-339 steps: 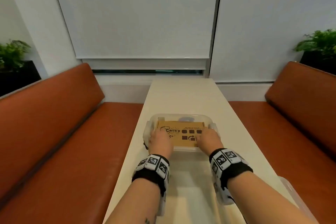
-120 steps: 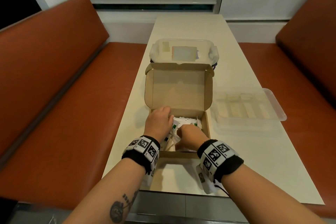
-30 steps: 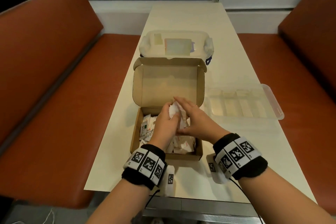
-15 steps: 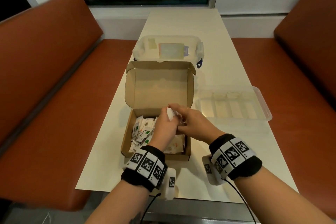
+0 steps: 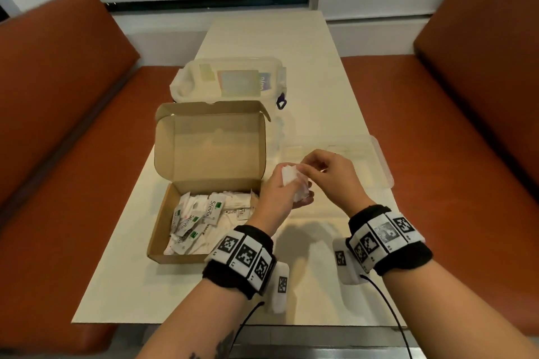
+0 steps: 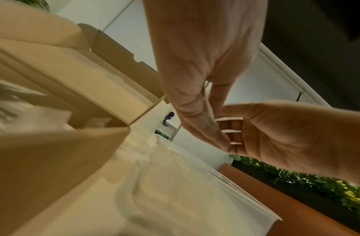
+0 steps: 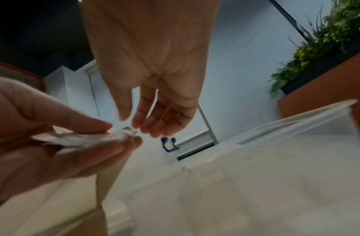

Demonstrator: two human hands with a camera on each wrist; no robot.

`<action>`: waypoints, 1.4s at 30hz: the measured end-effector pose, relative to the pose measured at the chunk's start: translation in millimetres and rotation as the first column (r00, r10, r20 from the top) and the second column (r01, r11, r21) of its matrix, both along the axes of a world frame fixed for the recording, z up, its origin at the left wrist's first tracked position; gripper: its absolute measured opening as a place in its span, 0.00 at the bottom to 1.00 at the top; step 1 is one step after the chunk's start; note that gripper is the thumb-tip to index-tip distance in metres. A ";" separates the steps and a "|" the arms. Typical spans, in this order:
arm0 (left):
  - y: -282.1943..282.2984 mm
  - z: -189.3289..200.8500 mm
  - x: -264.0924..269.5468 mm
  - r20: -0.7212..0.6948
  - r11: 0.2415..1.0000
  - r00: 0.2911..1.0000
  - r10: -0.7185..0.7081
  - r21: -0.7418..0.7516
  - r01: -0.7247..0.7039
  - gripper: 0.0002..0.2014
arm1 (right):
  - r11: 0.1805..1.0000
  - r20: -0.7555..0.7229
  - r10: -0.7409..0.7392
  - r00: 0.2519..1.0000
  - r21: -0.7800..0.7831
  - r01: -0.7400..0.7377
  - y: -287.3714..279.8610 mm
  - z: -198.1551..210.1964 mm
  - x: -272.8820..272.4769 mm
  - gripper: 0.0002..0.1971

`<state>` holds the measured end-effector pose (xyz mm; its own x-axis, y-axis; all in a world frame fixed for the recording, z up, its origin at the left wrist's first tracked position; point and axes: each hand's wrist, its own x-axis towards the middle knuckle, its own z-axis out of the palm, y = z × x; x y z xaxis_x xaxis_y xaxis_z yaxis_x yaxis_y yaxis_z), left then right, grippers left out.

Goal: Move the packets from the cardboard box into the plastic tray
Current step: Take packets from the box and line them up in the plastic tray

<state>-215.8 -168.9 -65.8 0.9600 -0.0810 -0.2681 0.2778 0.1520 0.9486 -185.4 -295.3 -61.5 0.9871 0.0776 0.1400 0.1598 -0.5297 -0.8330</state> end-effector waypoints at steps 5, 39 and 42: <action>-9.2 -6.3 7.5 0.012 0.994 0.994 0.106 0.013 -0.106 0.11 | 0.985 -0.104 -0.003 0.995 -0.175 -0.015 -21.5 -21.5 0.4 0.08; -8.7 -30.0 -4.1 0.051 1.000 0.999 0.013 0.012 -0.014 0.09 | 0.992 -0.129 -0.122 0.984 -0.037 0.118 -24.6 -13.5 -31.1 0.12; -12.9 -27.6 -1.0 0.049 1.000 0.999 0.012 -0.027 -0.011 0.10 | 0.998 -0.152 -0.069 0.986 -0.009 0.068 -28.5 -7.0 -22.3 0.01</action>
<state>-216.7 -181.8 -93.5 0.9728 -0.0765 -0.2187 0.2292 0.1807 0.9565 -207.8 -323.9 -68.6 0.9999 0.0092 -0.0128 -0.0058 -0.5379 -0.8430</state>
